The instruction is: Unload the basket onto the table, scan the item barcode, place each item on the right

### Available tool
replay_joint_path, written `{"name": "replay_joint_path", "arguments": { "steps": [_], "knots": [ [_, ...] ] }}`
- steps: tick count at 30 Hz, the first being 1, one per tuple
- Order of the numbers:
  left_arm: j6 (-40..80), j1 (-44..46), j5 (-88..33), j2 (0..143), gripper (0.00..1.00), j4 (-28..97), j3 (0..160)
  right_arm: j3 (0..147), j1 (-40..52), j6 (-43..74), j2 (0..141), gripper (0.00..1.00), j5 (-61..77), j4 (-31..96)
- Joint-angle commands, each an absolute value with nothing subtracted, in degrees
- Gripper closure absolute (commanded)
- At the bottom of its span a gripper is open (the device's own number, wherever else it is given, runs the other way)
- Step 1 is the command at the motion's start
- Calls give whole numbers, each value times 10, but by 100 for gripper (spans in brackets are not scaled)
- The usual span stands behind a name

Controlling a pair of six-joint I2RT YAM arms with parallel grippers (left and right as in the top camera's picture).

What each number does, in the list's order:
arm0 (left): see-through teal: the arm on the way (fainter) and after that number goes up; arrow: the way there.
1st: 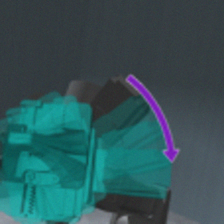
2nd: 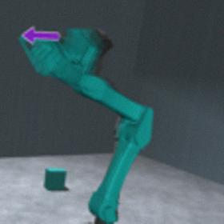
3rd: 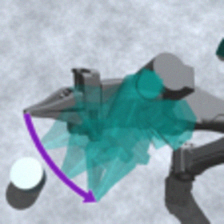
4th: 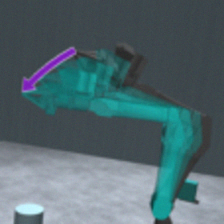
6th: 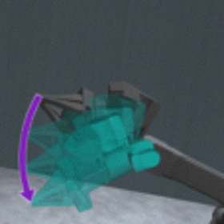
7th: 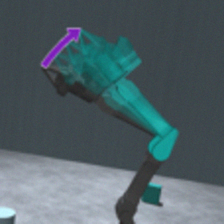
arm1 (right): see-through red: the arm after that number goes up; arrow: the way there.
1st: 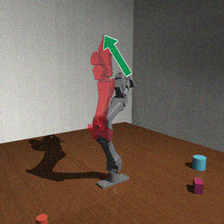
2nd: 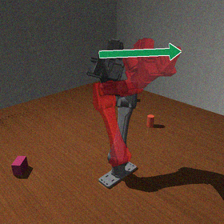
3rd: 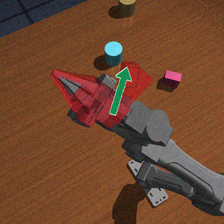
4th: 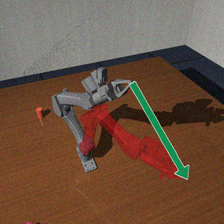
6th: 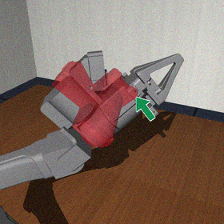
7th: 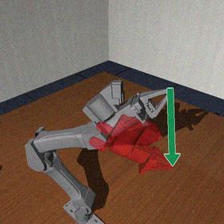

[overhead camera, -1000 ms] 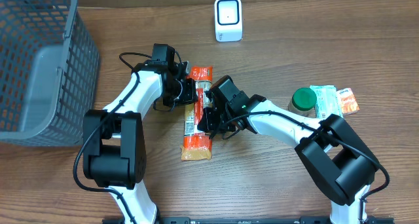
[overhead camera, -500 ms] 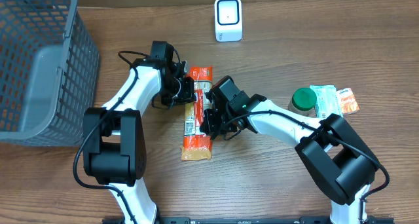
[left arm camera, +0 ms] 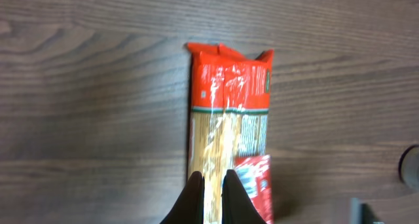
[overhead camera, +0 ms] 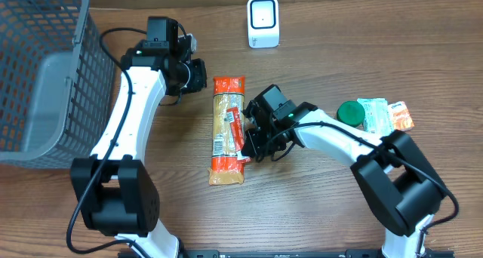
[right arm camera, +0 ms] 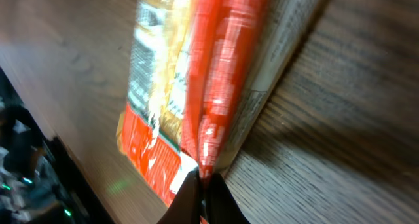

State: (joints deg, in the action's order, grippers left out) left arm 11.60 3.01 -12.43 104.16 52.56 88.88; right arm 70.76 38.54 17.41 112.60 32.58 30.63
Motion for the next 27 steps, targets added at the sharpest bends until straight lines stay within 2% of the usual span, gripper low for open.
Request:
{"name": "replay_joint_path", "arguments": {
  "steps": [1, 2, 3, 4, 5, 6, 12, 19, 27],
  "knots": [
    [80, 29, -111, 1036, 96, 551, 896, 706, 382, 32, 1078, 96, 333, 322],
    [65, 28, -117, 1036, 96, 561, 896, 706, 382, 15, 1077, 96, 333, 331],
    [50, 27, -130, 1036, 88, 570, 896, 706, 381, 12, 1077, 96, 333, 336],
    [35, 24, -149, 1036, 73, 581, 896, 706, 378, 12, 1077, 96, 334, 339],
    [24, 21, -171, 1036, 49, 589, 896, 706, 374, 12, 1077, 96, 339, 342],
    [14, 17, -204, 1036, 31, 599, 896, 706, 371, 10, 1077, 96, 348, 343],
    [-22, -7, -359, 1036, 28, 629, 896, 706, 339, -6, 1077, 96, 460, 331],
    [-28, -7, -356, 1036, 30, 633, 893, 706, 316, -35, 1077, 96, 638, 301],
    [-25, -7, -378, 1036, 36, 633, 893, 706, 316, -30, 1077, 96, 678, 262]
  ]
}}
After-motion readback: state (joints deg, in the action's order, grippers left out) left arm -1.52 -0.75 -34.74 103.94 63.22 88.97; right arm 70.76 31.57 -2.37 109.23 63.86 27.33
